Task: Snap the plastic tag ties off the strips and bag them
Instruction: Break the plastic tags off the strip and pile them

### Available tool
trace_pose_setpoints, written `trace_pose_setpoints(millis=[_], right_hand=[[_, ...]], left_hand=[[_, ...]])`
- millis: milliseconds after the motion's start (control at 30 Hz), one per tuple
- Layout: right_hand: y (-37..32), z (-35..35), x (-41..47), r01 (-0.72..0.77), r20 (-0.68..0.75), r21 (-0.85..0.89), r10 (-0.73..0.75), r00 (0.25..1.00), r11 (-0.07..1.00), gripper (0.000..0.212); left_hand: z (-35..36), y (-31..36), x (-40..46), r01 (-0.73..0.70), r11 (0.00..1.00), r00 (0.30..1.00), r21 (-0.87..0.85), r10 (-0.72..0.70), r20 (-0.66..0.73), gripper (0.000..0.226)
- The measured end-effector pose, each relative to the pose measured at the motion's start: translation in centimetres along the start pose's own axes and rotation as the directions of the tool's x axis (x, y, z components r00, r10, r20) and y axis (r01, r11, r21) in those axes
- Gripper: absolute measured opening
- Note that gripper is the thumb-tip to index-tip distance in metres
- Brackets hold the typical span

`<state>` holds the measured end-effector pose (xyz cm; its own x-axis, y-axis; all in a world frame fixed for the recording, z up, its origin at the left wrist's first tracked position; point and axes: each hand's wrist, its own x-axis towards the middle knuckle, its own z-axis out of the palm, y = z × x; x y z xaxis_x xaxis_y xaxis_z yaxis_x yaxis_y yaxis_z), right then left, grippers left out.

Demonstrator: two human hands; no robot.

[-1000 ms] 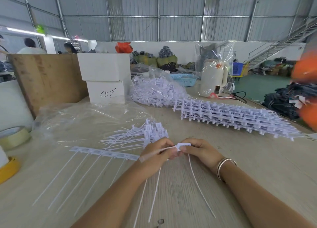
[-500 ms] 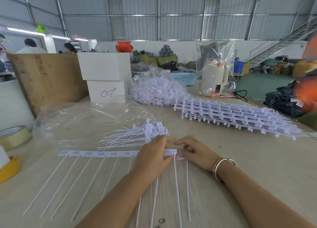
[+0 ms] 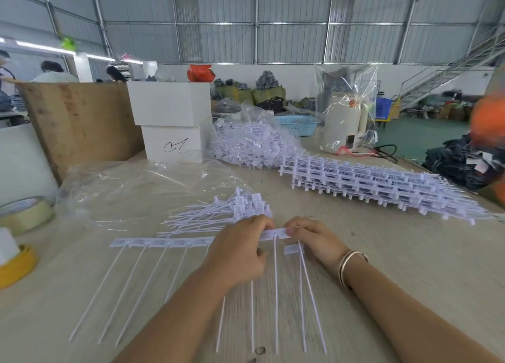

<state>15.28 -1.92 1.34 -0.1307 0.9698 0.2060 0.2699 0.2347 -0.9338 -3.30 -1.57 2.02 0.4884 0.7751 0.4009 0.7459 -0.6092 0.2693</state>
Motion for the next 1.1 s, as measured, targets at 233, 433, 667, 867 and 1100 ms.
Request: trace_pose_setpoints(millis=[233, 433, 667, 867, 1100], right_hand=[[0.3, 0.2, -0.1, 0.039, 0.099, -0.131, -0.026, 0.995, 0.991, 0.016], [0.0, 0.0, -0.3, 0.151, 0.119, -0.142, -0.134, 0.984, 0.978, 0.009], [0.2, -0.1, -0.1, 0.15, 0.089, -0.112, -0.141, 0.986, 0.982, 0.016], [0.1, -0.2, -0.3, 0.115, 0.067, 0.156, -0.127, 0.99, 0.981, 0.009], [0.3, -1.6, 0.0, 0.043, -0.076, 0.219, -0.027, 0.997, 0.975, 0.009]], left_hand=[[0.6, -0.3, 0.3, 0.023, 0.999, 0.993, 0.024, -0.02, -0.12, 0.009], [0.8, -0.8, 0.4, 0.086, 0.975, 0.992, -0.206, -0.103, -0.075, 0.004], [0.4, -0.5, 0.5, 0.138, 0.839, 0.989, -0.526, -0.147, 0.024, 0.012], [0.5, 0.2, 0.4, 0.117, 0.702, 0.992, -0.702, -0.107, 0.059, 0.008], [0.6, 0.0, 0.4, 0.129, 0.673, 0.99, -0.728, -0.128, 0.057, 0.012]])
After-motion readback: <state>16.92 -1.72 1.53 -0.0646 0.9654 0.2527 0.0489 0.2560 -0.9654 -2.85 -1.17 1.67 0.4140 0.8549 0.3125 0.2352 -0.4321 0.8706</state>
